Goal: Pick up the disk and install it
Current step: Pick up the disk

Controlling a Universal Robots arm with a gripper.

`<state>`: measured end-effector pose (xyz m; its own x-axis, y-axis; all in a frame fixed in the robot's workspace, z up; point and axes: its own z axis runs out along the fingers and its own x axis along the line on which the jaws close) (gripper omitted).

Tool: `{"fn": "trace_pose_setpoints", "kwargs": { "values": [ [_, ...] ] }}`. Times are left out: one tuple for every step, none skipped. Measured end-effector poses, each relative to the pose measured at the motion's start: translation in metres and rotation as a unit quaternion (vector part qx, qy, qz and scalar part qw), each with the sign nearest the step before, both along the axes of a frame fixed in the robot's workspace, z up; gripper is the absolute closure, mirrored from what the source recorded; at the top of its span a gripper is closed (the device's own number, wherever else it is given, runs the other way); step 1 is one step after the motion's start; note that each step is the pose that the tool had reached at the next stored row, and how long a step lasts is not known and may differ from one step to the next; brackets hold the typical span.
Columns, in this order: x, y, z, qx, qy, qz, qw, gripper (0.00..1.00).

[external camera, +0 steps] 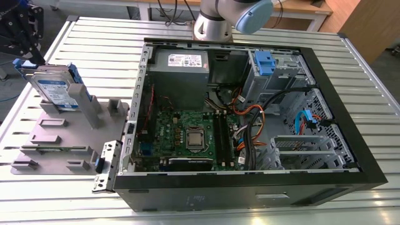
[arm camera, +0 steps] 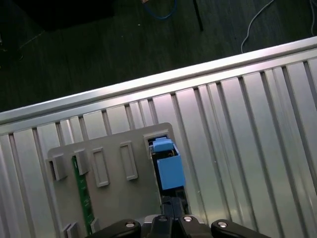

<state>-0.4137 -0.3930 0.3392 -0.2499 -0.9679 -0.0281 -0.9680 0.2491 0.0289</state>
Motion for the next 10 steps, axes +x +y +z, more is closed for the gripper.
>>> {"fn": "trace_pose_setpoints", "kwargs": {
  "values": [
    [0.0000, 0.0000, -0.0001, 0.0000, -0.0001, 0.006, 0.99998, 0.89],
    [0.0000, 0.0000, -0.0001, 0.0000, -0.0003, 0.009, 0.99996, 0.89],
    [0.0000, 0.0000, -0.0001, 0.0000, -0.0005, 0.012, 0.99993, 0.89],
    [0.0000, 0.0000, -0.0002, 0.0000, -0.0007, 0.015, 0.99989, 0.89],
    [0.0000, 0.0000, -0.0002, 0.0000, -0.0007, 0.016, 0.99986, 0.89],
    [0.0000, 0.0000, -0.0002, 0.0000, -0.0007, 0.017, 0.99986, 0.89],
    [0.0001, 0.0000, -0.0004, 0.0000, -0.0008, 0.017, 0.99985, 0.89],
    [0.0005, 0.0001, -0.0004, 0.0001, -0.0009, 0.018, 0.99984, 0.89],
    [0.0011, 0.0001, -0.0005, 0.0001, -0.0008, 0.018, 0.99983, 0.89],
    [0.0017, 0.0000, -0.0004, 0.0000, -0.0007, 0.019, 0.99982, 0.89]
  ]
}}
